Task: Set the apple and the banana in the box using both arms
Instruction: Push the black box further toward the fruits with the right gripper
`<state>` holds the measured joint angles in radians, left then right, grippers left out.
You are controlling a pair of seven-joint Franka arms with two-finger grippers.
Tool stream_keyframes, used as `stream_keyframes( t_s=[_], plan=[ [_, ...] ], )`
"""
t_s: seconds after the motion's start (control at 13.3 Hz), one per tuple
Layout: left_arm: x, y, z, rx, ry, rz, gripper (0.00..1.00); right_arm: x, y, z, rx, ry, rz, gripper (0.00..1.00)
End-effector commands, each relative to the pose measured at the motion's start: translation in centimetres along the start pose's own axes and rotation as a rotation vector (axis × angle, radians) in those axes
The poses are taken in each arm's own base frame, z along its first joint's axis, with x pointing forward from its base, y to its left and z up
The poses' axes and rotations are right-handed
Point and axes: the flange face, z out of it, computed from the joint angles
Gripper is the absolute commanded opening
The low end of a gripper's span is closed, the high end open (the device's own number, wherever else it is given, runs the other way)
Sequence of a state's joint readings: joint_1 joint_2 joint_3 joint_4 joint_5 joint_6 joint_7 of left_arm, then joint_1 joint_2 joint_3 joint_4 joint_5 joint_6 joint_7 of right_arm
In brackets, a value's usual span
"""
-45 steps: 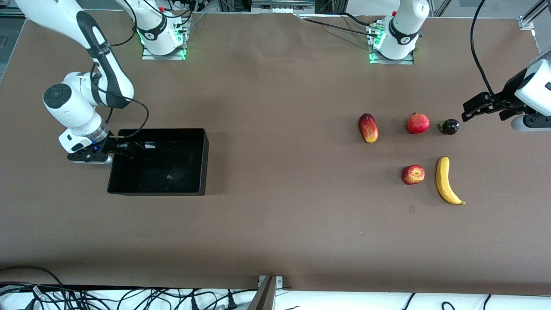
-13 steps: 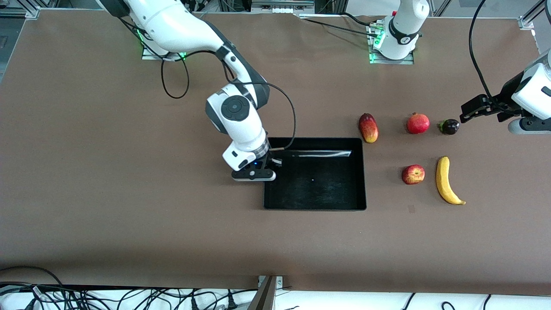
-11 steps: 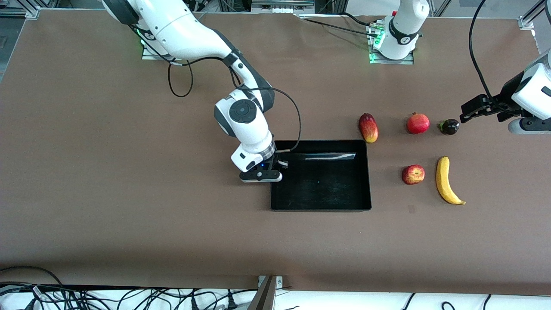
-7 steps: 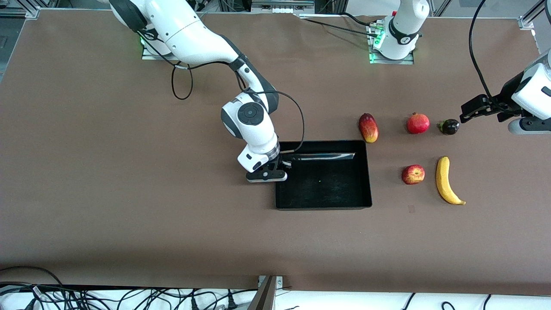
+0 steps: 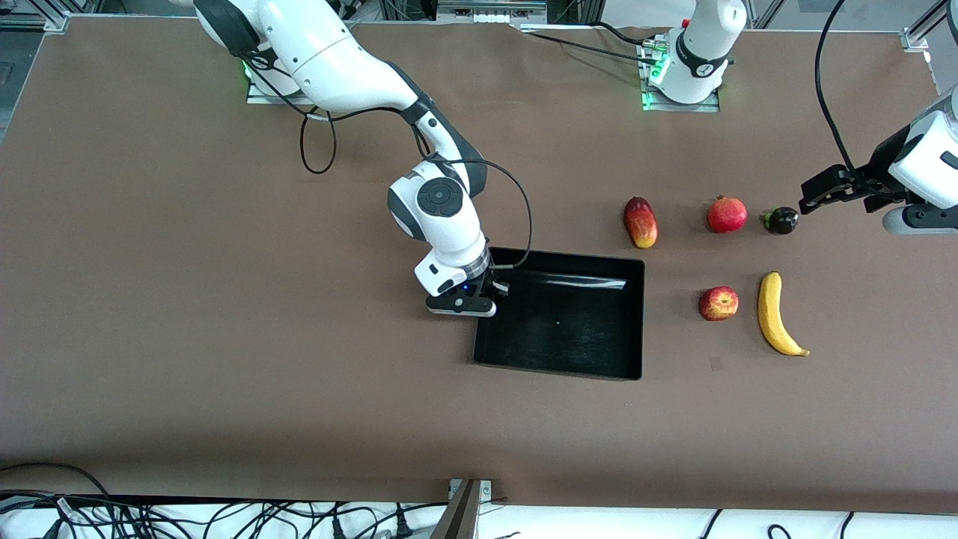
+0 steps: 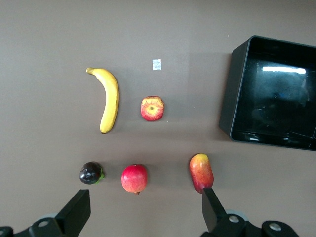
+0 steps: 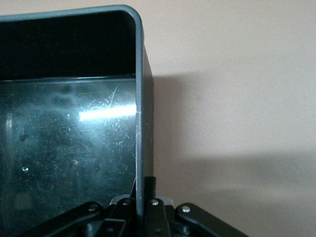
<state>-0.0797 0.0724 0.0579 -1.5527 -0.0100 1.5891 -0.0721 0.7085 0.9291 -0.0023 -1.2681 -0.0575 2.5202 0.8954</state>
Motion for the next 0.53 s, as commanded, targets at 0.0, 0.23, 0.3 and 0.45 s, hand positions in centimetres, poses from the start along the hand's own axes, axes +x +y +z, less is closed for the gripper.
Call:
stream_keyframes(
  t_s=[0.0,0.23,0.3,0.45],
  plan=[
    [-0.1,0.1,-0.2,-0.035,-0.009,-0.007,1.00,-0.1,-1.3,-0.7,0.010,0.021,0.014,0.00],
    [-0.1,0.1,-0.2,-0.035,-0.009,-0.007,1.00,-0.2,-1.4,-0.7,0.013,0.023,0.014,0.31],
    [-0.1,0.1,-0.1,-0.035,-0.011,-0.007,1.00,-0.2,-1.3,-0.6,0.014,0.021,0.016,0.72],
    [-0.1,0.1,-0.1,-0.035,-0.011,-0.007,1.00,-1.4,-2.7,-1.5,0.025,0.022,-0.005,1.00]
  ],
)
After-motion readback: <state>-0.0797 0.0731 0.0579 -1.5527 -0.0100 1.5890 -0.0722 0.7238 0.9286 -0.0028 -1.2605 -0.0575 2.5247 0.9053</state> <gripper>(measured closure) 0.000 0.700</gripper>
